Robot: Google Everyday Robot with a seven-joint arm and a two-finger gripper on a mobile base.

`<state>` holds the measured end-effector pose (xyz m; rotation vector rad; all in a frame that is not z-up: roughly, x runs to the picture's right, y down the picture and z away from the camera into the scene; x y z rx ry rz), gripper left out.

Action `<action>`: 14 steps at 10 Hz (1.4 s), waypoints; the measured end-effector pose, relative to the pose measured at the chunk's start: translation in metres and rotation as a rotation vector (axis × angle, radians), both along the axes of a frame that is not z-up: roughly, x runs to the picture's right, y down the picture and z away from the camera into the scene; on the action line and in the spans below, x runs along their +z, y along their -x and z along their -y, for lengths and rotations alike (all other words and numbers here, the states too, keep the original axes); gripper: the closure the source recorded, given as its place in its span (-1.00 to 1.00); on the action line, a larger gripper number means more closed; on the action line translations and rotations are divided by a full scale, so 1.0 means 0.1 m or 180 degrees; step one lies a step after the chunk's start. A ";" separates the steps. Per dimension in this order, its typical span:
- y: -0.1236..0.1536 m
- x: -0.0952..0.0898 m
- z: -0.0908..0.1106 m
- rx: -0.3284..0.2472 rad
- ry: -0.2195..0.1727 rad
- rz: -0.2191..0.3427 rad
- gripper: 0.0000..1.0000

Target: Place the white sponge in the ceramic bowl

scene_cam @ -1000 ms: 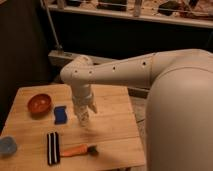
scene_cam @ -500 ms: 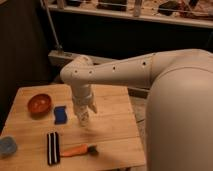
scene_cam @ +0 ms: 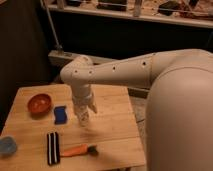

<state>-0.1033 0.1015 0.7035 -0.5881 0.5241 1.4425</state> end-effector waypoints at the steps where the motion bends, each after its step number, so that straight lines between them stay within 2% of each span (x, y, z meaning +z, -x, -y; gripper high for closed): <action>1: 0.00 0.00 0.00 0.0000 0.0000 0.0000 -0.30; 11: 0.00 -0.01 0.01 -0.0002 -0.0010 -0.0001 -0.30; 12: 0.00 -0.03 0.05 -0.0021 -0.0048 -0.0010 -0.30; 13: 0.00 -0.12 0.21 -0.0055 -0.0182 -0.0002 -0.30; 14: 0.04 -0.32 0.49 -0.0085 -0.0408 0.0047 -0.30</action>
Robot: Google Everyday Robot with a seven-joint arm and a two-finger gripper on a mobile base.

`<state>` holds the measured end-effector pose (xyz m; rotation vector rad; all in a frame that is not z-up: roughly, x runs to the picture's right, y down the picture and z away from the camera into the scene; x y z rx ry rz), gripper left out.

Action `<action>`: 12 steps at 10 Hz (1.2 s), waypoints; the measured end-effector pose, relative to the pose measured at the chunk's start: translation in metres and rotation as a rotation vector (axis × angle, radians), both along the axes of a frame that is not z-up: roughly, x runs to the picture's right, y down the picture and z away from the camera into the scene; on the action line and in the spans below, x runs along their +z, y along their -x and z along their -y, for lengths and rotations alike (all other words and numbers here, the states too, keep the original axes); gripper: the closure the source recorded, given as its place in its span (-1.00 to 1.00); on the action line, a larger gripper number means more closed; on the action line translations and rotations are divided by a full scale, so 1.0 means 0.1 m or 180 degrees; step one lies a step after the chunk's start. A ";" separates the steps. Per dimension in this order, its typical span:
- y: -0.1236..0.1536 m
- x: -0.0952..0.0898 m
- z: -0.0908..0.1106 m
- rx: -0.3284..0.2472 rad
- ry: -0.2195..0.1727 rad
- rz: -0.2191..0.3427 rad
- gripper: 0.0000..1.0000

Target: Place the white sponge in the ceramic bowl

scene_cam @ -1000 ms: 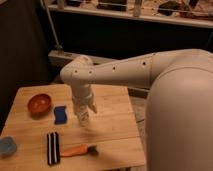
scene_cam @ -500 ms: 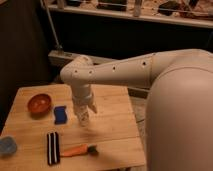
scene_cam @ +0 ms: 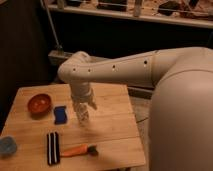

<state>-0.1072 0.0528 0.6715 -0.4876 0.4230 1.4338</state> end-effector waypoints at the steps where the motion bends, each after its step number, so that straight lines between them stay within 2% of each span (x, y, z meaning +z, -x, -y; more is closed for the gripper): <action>1: 0.05 -0.18 0.18 -0.0030 -0.0155 0.0058 -0.30; 3: 0.26 -0.65 0.60 -0.0125 -0.0521 0.0217 -0.30; 4: 0.39 -0.82 0.75 -0.0181 -0.0645 0.0305 -0.30; 6: 0.72 -1.02 0.98 -0.0288 -0.0784 0.0515 -0.30; 9: 1.16 -0.96 1.18 -0.0370 -0.0833 0.0709 -0.30; 12: 1.42 -0.66 1.20 -0.0414 -0.0751 0.0795 -0.30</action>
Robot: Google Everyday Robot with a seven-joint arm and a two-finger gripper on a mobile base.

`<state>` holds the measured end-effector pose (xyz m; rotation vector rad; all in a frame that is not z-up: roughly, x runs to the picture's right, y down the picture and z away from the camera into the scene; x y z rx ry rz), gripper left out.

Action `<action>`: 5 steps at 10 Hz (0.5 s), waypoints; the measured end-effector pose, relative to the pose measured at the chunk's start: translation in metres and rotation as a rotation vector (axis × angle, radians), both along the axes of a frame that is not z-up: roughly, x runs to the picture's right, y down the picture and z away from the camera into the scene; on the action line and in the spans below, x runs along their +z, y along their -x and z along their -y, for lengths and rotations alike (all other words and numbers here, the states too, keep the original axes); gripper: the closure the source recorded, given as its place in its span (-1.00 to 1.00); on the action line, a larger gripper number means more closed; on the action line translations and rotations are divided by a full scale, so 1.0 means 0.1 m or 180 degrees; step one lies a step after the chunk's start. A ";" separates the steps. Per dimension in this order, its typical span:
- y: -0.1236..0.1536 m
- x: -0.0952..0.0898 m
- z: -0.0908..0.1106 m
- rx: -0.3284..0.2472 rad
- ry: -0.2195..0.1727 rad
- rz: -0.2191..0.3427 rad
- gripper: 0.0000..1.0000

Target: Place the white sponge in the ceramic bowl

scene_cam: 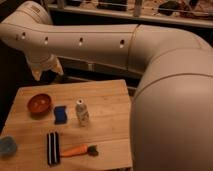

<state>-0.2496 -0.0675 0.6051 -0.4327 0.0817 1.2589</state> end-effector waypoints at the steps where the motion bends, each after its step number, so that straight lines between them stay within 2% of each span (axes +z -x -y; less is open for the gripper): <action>1: 0.03 0.12 -0.04 -0.0020 0.0048 -0.0003 -0.30; 4: 0.15 0.47 -0.27 -0.0136 0.0182 -0.0030 -0.30; 5: 0.21 0.64 -0.42 -0.0201 0.0237 -0.0041 -0.30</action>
